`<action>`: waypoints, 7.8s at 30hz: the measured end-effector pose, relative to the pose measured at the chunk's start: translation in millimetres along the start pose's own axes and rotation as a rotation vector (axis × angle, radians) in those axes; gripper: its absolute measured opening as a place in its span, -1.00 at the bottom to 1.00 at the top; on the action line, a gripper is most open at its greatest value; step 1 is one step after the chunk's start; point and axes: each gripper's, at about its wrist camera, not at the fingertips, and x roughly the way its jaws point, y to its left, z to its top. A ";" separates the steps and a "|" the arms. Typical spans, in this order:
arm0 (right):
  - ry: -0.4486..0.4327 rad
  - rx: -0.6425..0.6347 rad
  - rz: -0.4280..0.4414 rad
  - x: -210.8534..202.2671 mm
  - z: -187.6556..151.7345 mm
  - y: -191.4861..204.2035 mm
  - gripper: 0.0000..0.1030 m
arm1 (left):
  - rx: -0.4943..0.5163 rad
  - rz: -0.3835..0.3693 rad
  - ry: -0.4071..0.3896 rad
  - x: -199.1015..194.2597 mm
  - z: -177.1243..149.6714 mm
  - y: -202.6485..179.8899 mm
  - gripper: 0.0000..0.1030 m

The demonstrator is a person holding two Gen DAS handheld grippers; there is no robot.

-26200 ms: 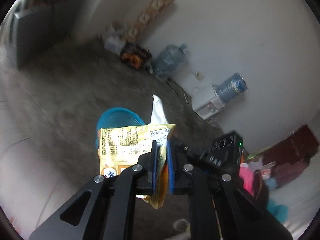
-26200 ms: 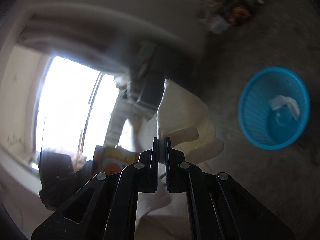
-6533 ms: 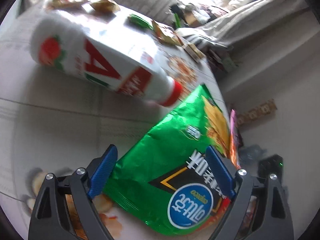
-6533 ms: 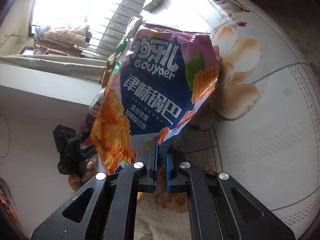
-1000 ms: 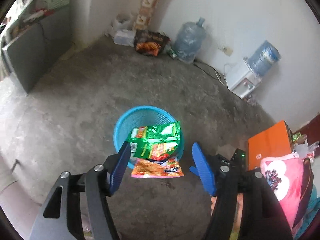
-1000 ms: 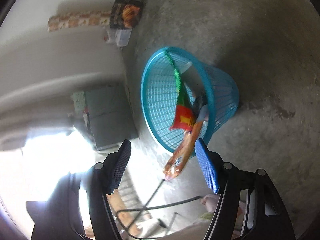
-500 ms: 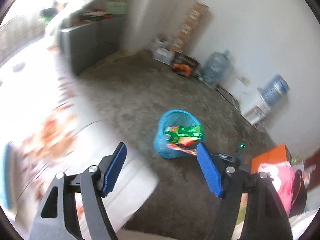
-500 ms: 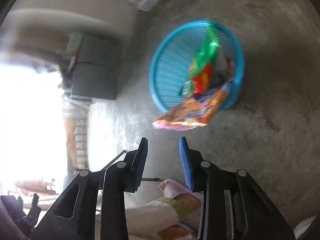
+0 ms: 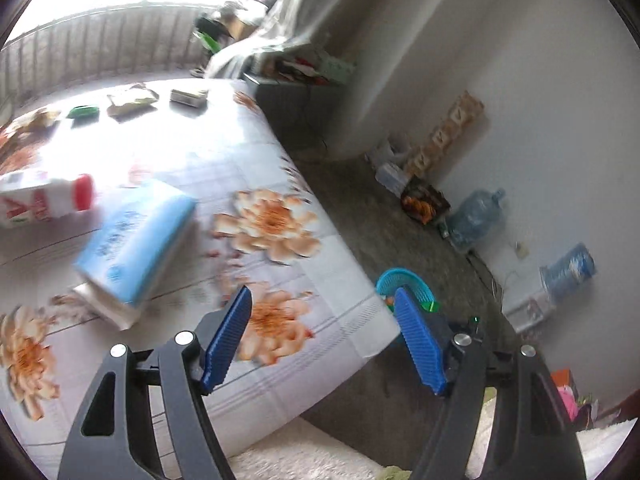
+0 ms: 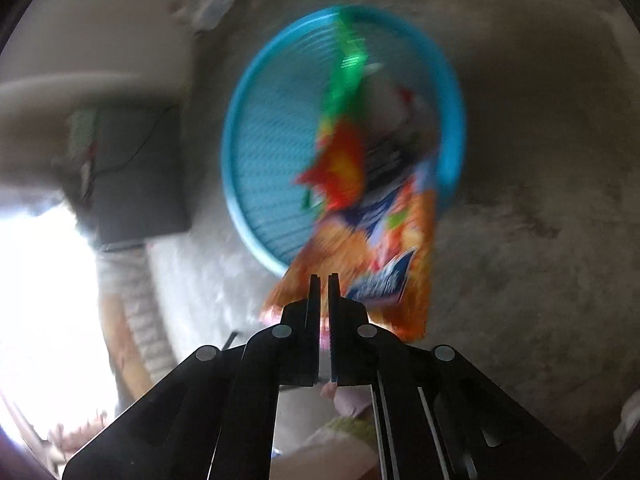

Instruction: Collect trash

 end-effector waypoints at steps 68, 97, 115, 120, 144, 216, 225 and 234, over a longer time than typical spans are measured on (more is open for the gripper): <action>-0.063 -0.416 -0.101 -107.2 -165.2 144.7 0.45 | -0.277 0.180 -0.098 -68.0 -34.8 144.3 0.51; 0.280 -2.032 0.243 53.5 -638.1 470.7 0.73 | -0.494 0.373 -0.204 -144.8 -81.6 244.5 0.80; 0.546 -2.137 0.020 162.1 -663.0 485.7 0.33 | -0.505 0.398 -0.173 -136.8 -73.6 242.4 0.80; 0.662 -1.769 0.137 141.2 -607.8 511.3 0.28 | -0.497 0.388 -0.165 -131.5 -68.3 238.4 0.80; 0.640 -0.911 0.284 20.0 -346.0 376.0 0.20 | -0.282 0.207 -0.055 3.2 36.7 194.0 0.79; 0.566 -1.301 0.030 22.7 -426.0 349.8 0.21 | -0.464 0.297 0.111 -30.9 -67.2 190.4 0.64; 0.575 -1.307 0.024 24.1 -430.8 348.7 0.25 | -0.482 0.226 0.140 -29.3 -73.8 181.4 0.64; 0.561 -1.339 0.019 24.8 -440.4 348.0 0.33 | -0.424 0.286 0.147 -22.6 -71.2 172.3 0.65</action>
